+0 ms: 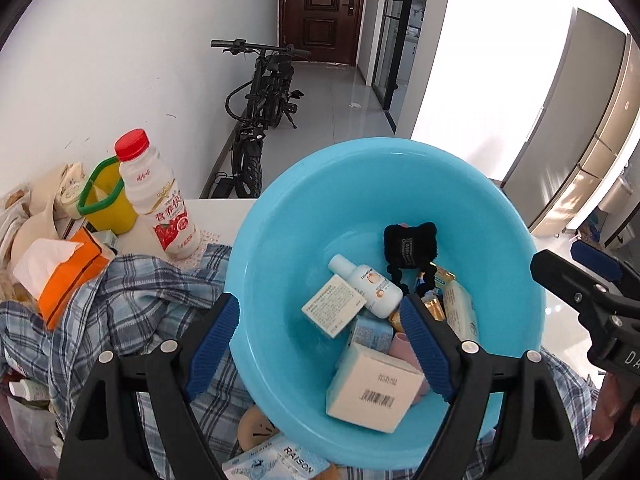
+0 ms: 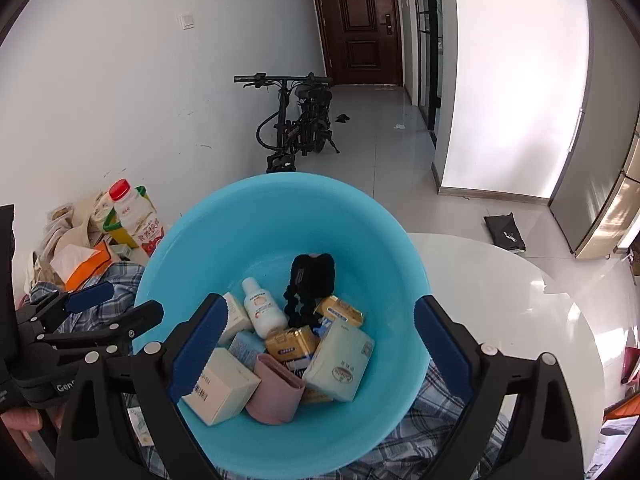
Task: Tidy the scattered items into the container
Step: 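Withdraw both tools from the basin back over the shirt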
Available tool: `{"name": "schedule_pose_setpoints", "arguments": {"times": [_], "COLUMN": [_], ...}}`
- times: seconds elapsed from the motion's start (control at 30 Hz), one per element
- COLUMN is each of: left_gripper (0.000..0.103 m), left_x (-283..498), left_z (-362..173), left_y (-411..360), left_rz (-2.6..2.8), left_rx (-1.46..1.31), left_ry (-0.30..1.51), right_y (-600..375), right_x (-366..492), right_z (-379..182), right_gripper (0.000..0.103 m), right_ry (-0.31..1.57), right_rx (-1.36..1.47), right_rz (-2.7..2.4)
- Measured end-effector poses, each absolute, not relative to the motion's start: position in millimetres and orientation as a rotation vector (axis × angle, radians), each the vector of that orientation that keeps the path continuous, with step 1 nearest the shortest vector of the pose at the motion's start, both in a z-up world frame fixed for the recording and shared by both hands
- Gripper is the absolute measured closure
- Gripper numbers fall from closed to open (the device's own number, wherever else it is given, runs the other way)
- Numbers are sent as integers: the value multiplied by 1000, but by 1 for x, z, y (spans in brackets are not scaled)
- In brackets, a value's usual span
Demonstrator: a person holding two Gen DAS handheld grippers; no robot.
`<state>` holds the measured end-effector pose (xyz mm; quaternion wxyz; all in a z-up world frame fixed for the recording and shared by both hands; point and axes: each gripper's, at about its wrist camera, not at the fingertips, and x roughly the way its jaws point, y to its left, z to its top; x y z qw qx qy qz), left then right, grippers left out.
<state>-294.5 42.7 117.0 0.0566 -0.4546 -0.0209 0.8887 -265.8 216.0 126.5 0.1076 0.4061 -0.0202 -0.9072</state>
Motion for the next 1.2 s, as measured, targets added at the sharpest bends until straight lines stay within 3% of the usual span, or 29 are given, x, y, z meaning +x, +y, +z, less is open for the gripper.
{"name": "schedule_pose_setpoints", "arguments": {"times": [0.27, 0.5, 0.83, 1.07, 1.2], "left_gripper": [18, 17, 17, 17, 17], "left_x": [-239, -194, -138, -95, -79], "left_z": [140, 153, 125, 117, 109], "left_y": [42, 35, 10, -1, -11], "left_rz": [2742, 2719, 2640, 2680, 2675], "left_rx": [-1298, -1262, -1339, -1306, -1324], "left_ry": [45, 102, 29, 173, 138], "right_y": [219, 239, 261, 281, 285], "right_x": [-217, -184, -127, -95, -81], "right_z": [141, 138, 114, 99, 92], "right_gripper": [2, 2, 2, 2, 2], "right_ry": [25, -88, -18, -59, -51], "right_rx": [1158, 1200, 1254, 1267, 1281], "right_rz": [-2671, -2643, -2632, -2603, -2599]}}
